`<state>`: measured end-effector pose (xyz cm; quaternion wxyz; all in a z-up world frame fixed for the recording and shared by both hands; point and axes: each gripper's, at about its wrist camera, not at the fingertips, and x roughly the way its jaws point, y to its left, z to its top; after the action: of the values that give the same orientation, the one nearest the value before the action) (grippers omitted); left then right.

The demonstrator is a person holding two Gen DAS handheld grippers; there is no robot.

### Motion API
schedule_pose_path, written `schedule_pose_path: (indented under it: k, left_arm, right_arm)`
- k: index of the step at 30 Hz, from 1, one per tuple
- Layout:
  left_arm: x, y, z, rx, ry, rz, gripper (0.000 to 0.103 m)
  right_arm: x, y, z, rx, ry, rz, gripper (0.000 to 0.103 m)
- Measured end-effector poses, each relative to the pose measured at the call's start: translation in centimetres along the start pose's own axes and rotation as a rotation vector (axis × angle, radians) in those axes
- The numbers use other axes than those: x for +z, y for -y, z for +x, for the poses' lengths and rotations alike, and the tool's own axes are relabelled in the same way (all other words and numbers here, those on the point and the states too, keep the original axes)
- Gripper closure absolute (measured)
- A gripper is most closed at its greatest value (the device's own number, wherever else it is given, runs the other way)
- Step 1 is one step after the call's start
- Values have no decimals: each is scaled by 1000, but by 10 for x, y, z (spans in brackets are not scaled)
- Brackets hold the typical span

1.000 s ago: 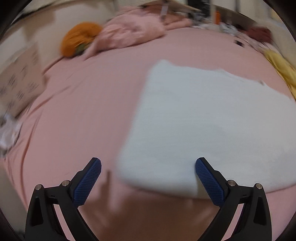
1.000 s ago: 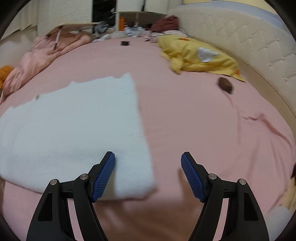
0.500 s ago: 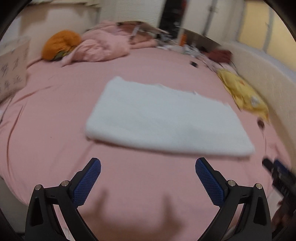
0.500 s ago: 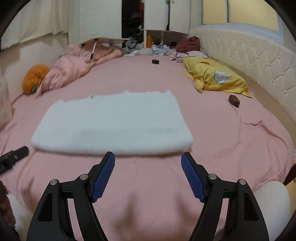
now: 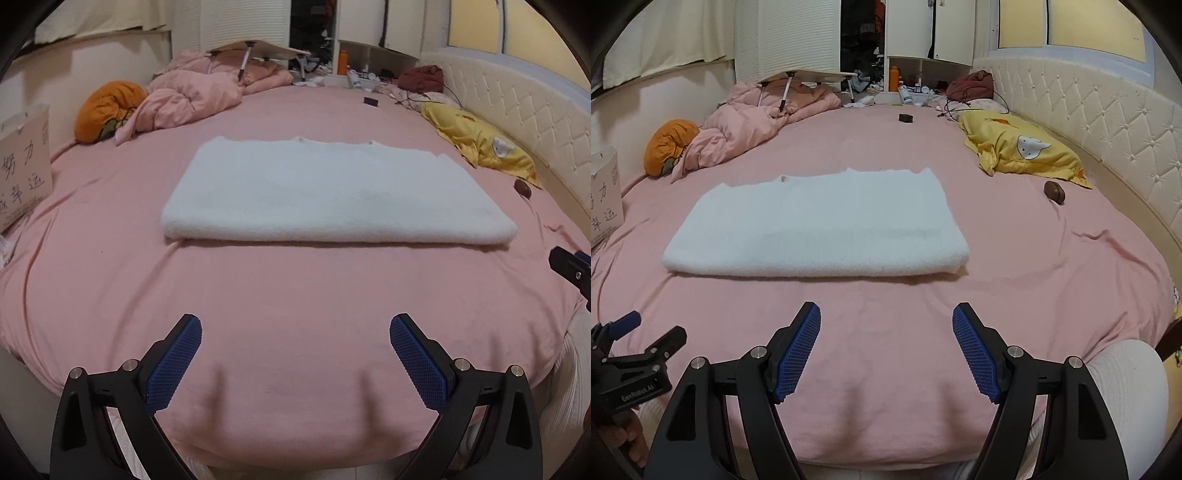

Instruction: Fold clothes

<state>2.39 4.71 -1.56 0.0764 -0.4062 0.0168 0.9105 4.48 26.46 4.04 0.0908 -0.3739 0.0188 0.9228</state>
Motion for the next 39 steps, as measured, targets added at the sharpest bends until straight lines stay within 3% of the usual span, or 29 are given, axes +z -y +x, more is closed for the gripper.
schedule_pose_path:
  k: [21, 25, 29, 35, 37, 39]
  left_arm:
    - [3, -30, 13, -38, -47, -148, 1]
    - [2, -34, 18, -29, -64, -174, 1]
    - [0, -37, 24, -27, -85, -182, 1]
    - [-2, -35, 31, 1, -113, -164, 1]
    - [-3, -36, 34, 11, -131, -164, 1]
    - [-3, -36, 37, 22, -148, -163, 1]
  right_arm:
    - [-1, 5, 8, 31, -11, 5, 29]
    - [4, 23, 40, -18, -64, 51, 29]
    - [31, 37, 75, 23, -61, 123, 29]
    - [56, -4, 132, -15, -16, -105, 29]
    - [48, -7, 155, -25, -57, -133, 29]
    - [36, 12, 173, -3, -146, -47, 29]
